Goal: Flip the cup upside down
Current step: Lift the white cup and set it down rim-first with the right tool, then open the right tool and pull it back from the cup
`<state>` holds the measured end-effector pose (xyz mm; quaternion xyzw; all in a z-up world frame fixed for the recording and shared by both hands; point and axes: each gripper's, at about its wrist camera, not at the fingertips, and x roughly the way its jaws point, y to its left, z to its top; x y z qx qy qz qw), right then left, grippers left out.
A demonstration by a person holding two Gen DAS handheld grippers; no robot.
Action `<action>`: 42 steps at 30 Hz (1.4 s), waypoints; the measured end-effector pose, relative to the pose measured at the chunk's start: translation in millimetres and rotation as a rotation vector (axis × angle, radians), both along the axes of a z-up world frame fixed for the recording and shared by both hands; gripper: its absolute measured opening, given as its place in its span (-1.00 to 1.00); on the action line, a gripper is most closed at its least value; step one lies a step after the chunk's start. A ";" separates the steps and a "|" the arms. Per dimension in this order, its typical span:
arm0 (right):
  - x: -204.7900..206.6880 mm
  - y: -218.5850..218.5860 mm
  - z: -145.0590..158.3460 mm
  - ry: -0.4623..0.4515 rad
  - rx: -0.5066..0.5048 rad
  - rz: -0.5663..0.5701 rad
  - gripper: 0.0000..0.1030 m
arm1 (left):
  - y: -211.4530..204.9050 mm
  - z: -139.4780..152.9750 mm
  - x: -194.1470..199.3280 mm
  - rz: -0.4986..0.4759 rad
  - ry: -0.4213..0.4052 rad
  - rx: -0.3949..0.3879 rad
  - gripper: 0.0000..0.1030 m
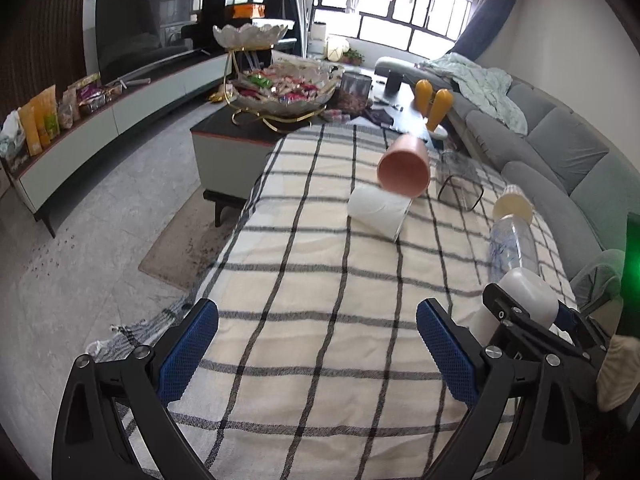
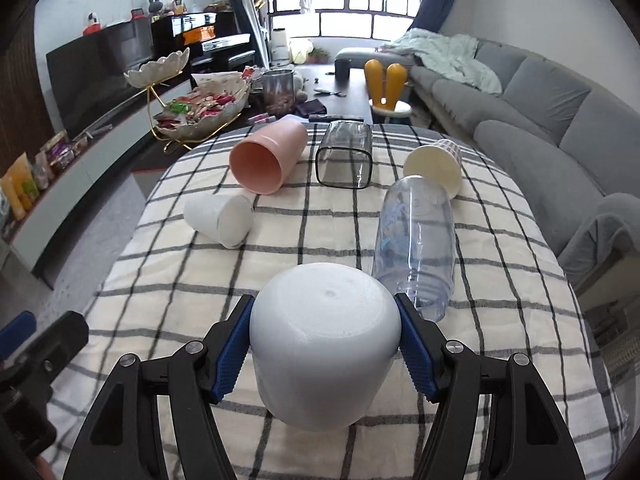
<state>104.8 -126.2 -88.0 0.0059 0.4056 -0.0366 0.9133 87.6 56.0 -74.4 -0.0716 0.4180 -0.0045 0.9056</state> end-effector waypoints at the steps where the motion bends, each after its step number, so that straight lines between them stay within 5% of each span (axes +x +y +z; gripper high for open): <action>1: -2.4 1.8 -3.3 -0.005 -0.011 0.004 0.31 | 0.5 -3.0 0.8 0.001 0.011 0.001 0.96; 21: -15.2 7.7 -32.3 0.055 0.000 0.010 0.34 | -1.8 -8.4 -2.2 -0.011 0.020 0.024 0.96; 42: -87.1 -33.3 62.5 -0.157 -0.065 -0.091 0.89 | -29.9 37.3 -35.8 -0.030 -0.182 0.045 1.00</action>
